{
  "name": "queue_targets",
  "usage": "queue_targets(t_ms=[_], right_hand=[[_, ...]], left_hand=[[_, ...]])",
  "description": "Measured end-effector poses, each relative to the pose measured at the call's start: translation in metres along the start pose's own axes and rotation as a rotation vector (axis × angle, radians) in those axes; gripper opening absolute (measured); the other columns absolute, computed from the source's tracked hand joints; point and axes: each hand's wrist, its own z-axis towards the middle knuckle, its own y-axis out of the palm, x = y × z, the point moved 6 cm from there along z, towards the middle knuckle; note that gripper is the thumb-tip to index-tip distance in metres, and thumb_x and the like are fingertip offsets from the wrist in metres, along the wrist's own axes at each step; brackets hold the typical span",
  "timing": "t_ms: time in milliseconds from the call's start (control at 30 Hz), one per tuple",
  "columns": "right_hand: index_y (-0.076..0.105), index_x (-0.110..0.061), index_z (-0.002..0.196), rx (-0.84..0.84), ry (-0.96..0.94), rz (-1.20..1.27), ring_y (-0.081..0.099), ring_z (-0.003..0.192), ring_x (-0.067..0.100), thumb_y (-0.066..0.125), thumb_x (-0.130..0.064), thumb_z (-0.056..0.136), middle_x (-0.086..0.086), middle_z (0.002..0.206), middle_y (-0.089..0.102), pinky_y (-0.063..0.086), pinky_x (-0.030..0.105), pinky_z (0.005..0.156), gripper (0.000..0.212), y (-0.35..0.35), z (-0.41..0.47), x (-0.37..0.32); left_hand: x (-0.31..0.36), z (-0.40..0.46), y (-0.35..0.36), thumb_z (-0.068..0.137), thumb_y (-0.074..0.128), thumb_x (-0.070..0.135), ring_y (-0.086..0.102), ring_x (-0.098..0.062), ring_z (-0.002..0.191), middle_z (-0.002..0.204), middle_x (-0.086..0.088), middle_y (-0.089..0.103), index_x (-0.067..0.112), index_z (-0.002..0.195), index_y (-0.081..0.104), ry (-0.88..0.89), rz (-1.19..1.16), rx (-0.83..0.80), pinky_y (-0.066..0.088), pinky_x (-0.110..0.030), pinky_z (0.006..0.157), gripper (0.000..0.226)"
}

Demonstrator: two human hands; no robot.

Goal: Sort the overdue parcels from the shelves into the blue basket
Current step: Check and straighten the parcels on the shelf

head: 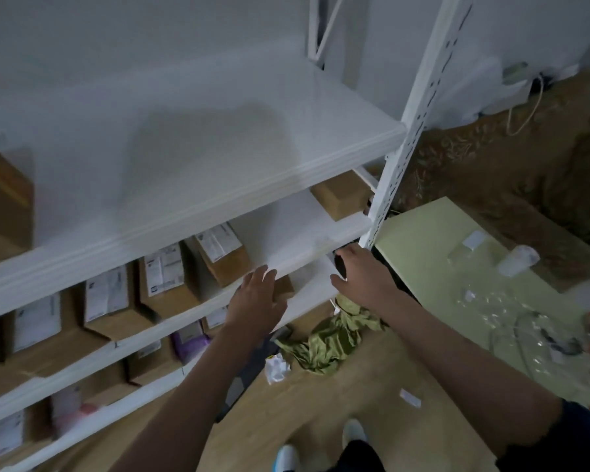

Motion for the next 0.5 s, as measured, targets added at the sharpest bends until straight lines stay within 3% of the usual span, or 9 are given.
queue_targets(t_ms=[300,367,500], right_hand=[[0.048,0.001,0.132,-0.106,0.041,0.201,0.055,0.115,0.035,0.066,-0.036,0.093,0.018,0.127,0.052,0.049,0.040,0.092,0.056,0.007,0.103,0.100],[0.038,0.004,0.142,-0.158,0.065,0.255,0.052,0.122,0.036,0.065,-0.036,0.095,0.021,0.137,0.046,0.047,0.041,0.098,0.067,0.019,0.121,0.112],[0.000,0.007,0.158,-0.199,0.119,0.365,0.028,0.148,0.039,0.069,-0.033,0.094,0.023,0.163,0.015,0.033,0.043,0.118,0.102,0.032,0.150,0.127]], left_hand=[[0.050,0.107,0.032,0.098,0.056,0.035,0.039,-0.028,0.140,0.158,-0.004,0.035,0.014,0.152,0.037,-0.218,-0.115,-0.016,0.040,-0.041,0.109,0.061],[0.066,0.127,0.042,0.098,0.055,0.033,0.038,-0.028,0.140,0.158,-0.006,0.035,0.012,0.152,0.036,-0.224,-0.131,-0.027,0.040,-0.041,0.110,0.061],[0.090,0.159,0.057,0.097,0.055,0.032,0.039,-0.028,0.140,0.157,-0.007,0.036,0.011,0.153,0.034,-0.242,-0.158,-0.033,0.039,-0.041,0.110,0.063]])
